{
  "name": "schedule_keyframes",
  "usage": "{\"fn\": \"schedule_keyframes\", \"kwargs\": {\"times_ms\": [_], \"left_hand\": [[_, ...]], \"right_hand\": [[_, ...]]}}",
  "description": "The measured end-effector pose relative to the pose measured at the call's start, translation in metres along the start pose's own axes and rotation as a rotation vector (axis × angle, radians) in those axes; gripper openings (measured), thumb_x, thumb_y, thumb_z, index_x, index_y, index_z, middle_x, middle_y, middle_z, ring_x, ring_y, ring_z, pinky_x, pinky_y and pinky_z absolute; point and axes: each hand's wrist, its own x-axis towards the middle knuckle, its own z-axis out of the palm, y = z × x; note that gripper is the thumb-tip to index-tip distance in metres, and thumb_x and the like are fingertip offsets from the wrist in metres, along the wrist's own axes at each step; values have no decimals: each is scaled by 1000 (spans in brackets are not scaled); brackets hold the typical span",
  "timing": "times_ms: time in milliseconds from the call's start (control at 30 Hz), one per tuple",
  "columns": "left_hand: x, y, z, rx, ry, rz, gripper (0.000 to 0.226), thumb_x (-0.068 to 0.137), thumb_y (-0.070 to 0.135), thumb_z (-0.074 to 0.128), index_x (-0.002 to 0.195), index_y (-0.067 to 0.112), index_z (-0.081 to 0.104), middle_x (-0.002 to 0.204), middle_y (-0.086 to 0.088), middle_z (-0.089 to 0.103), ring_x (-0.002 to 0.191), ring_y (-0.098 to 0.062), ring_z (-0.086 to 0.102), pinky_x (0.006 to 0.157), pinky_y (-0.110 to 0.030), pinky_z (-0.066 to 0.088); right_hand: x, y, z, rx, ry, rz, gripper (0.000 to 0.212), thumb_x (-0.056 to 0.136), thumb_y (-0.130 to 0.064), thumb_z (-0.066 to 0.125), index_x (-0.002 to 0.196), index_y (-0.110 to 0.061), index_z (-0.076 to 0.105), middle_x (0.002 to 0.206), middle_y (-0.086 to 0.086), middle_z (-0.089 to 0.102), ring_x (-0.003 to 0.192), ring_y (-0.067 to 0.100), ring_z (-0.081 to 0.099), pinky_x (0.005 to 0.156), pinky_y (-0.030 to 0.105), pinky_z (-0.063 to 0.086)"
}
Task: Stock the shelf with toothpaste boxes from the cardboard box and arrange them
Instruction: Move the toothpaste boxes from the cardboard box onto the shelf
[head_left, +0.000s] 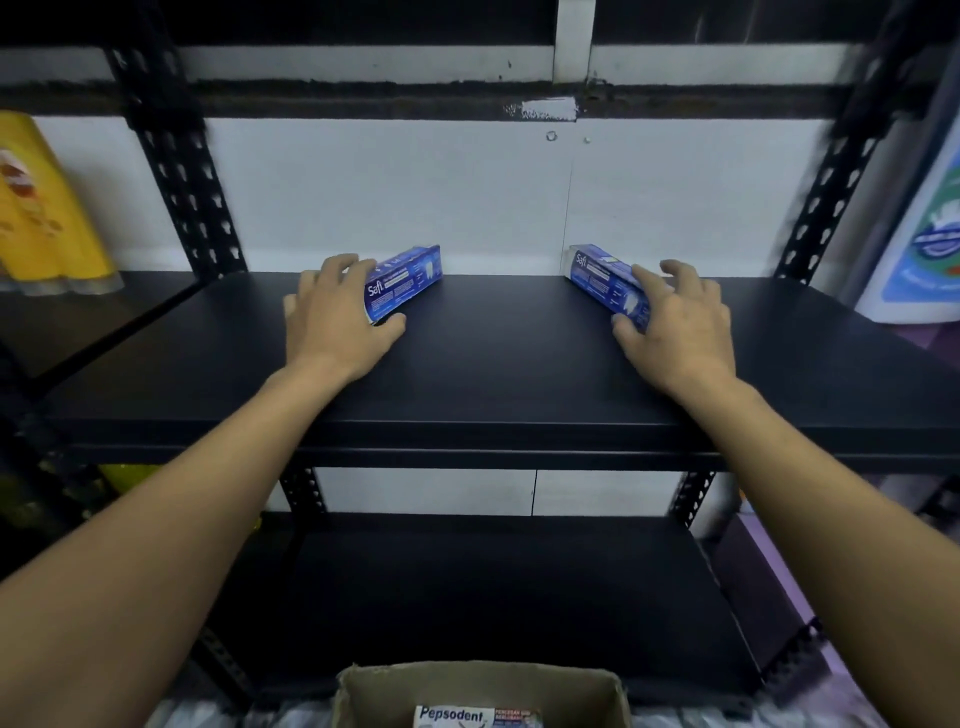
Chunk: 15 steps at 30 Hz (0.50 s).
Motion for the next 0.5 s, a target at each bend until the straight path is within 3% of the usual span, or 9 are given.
{"fn": "schedule_keyframes", "kwargs": {"times_ms": [133,333,500], "left_hand": [[-34,16,-20,5,49,85,65,81,55,65,138,26,52,152,3,39,138,-23,31,109,-44,21],[-117,44,-42,-120,86,280,49,83,52,62,127,29,59,140,12,51,128,-14,43,100,-34,25],[-186,45,-34,-163,83,369,41,87,44,64,122,23,64,130,10,58,121,-15,49,98,-36,34]], "right_hand": [[-38,-28,-10,46,22,-132,62,89,-49,55,144,-23,43,151,8,36,131,35,34,107,47,31],[-112,-67,-22,130,55,-306,60,89,-48,55,143,-24,45,150,3,39,132,28,36,107,43,32],[-186,-72,-2,265,62,-382,45,90,-38,60,132,-20,59,140,1,49,129,25,41,106,39,35]]}}
